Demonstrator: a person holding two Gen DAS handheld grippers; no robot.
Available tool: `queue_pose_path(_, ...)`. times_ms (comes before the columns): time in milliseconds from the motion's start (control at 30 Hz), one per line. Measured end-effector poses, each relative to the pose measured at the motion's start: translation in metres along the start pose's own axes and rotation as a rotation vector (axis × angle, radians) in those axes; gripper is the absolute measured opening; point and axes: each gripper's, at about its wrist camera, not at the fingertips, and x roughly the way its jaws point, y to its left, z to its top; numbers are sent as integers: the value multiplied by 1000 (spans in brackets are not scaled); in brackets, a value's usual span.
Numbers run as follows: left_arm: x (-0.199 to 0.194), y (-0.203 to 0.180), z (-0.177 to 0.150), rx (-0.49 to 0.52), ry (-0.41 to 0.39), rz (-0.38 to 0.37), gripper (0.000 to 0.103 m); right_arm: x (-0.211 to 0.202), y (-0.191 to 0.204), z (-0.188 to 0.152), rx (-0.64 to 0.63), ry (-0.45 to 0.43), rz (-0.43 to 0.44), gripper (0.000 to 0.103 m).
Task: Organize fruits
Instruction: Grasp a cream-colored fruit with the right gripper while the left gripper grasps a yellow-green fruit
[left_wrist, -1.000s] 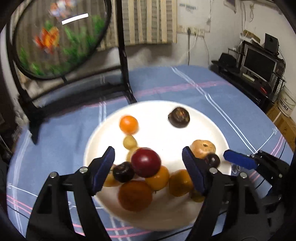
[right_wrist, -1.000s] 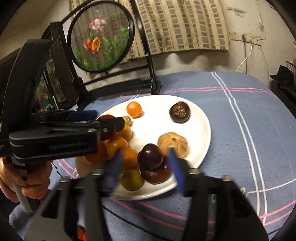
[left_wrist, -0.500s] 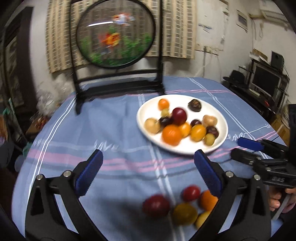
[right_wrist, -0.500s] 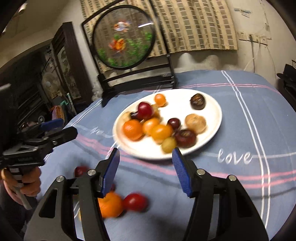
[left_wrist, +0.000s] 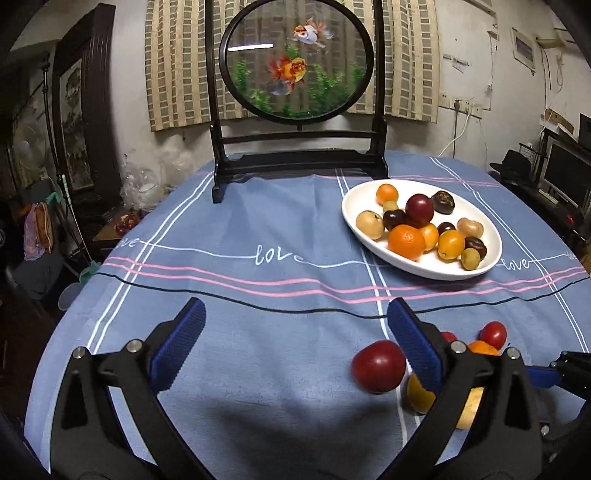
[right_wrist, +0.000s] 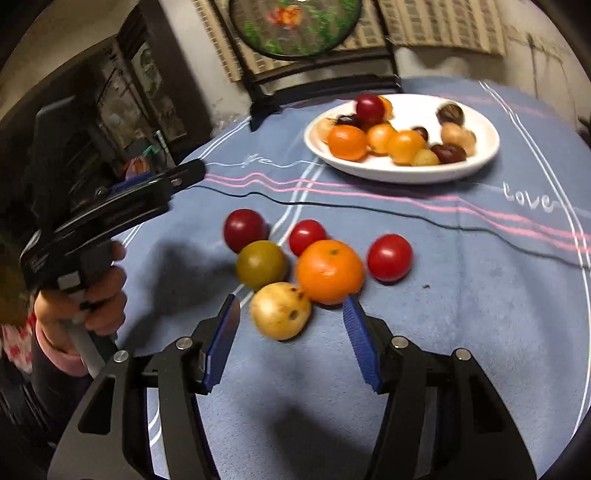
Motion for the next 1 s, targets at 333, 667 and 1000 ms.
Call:
queue_pose_path(333,0,-3,-3,-3,58,-67,100,11,11,-4,-74,46,-19,59)
queue_pose_path(667,0,-3,-2,-10,70,-63,100,19,10,-6,-74,82,-17,59)
queue_pose_path(1000,0,0,-1,-26,85,-72,100,27,10,-6,-73,87,-20,55)
